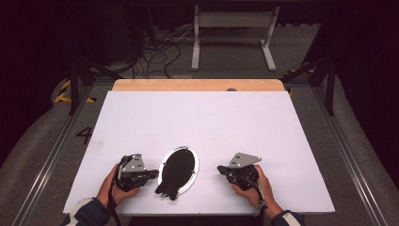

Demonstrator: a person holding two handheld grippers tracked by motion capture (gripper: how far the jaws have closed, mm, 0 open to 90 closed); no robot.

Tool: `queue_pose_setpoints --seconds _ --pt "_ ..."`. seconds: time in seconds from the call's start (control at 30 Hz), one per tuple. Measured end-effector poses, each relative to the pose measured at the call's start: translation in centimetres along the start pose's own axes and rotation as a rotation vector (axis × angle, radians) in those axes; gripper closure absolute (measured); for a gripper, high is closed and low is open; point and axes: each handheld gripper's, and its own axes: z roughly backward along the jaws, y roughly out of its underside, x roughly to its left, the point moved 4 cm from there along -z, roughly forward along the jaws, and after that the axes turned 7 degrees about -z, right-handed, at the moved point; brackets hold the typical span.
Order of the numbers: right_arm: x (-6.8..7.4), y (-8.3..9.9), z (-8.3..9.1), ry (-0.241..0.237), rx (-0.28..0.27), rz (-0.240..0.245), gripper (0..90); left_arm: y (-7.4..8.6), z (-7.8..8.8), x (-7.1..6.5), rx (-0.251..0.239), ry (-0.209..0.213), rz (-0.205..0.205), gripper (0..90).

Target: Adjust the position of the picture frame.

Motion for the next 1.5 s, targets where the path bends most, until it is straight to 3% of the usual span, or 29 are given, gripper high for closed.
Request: queue_pose_setpoints --seconds 0.17,0.57,0.7,1.0,1.1,1.2,1.5 --pt "1.2 -0.2 -0.8 -0.024 0.016 0.03 90.0 -0.6 -0.5 -0.6 0.0 0.017 -0.015 89.3" --pt "1.4 0.0 -1.6 -0.026 0.041 0.031 90.0 -2.2 -2.0 -1.0 0.001 0.021 -0.053 89.8" --pt "0.9 0.1 -1.5 0.007 0.035 0.036 90.0 -2.7 -2.5 -1.3 -0.004 0.034 -0.06 89.6" --pt "0.1 0.5 -0.9 0.022 0.044 0.025 90.0 -4.4 -4.0 -2.5 -0.001 0.041 -0.081 89.4" --pt "-0.3 0.8 -0.7 0.024 0.039 -0.002 90.0 -5.0 -4.6 -2.8 -0.008 0.06 -0.088 89.3" --pt "-0.7 0.8 -0.6 0.056 0.038 -0.008 90.0 -5.4 -5.0 -3.1 -0.01 0.061 -0.089 89.1" --pt "-1.2 1.2 0.0 0.061 0.048 -0.032 90.0 -6.0 -5.5 -3.3 -0.004 0.061 -0.124 89.0"
